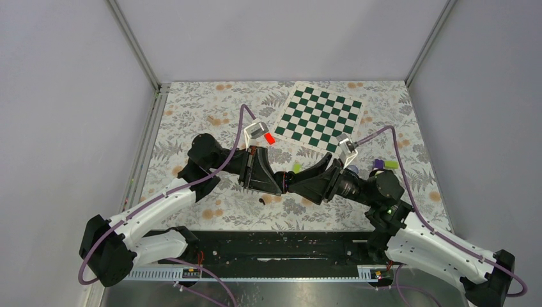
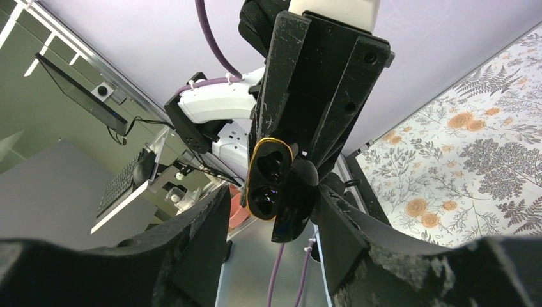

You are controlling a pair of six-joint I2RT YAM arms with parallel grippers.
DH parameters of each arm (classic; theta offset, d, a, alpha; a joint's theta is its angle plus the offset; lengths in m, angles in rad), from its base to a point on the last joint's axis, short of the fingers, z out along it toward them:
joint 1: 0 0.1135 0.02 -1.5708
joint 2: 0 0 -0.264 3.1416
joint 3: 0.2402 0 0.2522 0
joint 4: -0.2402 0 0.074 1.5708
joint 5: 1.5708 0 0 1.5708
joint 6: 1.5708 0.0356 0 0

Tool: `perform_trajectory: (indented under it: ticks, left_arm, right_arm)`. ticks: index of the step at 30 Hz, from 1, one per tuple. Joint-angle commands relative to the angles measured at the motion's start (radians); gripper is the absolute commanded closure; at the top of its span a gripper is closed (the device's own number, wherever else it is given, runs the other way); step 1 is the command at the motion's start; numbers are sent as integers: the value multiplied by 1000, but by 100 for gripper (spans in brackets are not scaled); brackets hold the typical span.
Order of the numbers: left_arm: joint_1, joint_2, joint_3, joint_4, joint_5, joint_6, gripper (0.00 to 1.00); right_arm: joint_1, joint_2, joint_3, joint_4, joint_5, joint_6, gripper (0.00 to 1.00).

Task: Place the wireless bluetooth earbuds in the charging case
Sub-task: Open the charging case.

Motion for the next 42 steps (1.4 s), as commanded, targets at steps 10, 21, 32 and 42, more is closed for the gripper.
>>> perform_trajectory:
  ticks: [10,21,32,42]
  left_arm:
    - [-2,-41,40,-29,22,58,100]
    - [-3,-46,56,-55,20,78,100]
    - [7,-48,57,-60,26,82,100]
    - [9,-51,51,-64,23,85,100]
  right_arm:
    - [-50,8,-10,141,-32,74,51]
    - [-64,54,-14,149,-58,87,50]
    - [-74,54,-55,214,-65,118,51]
    - [-99,92,-73,327,-118,184,61]
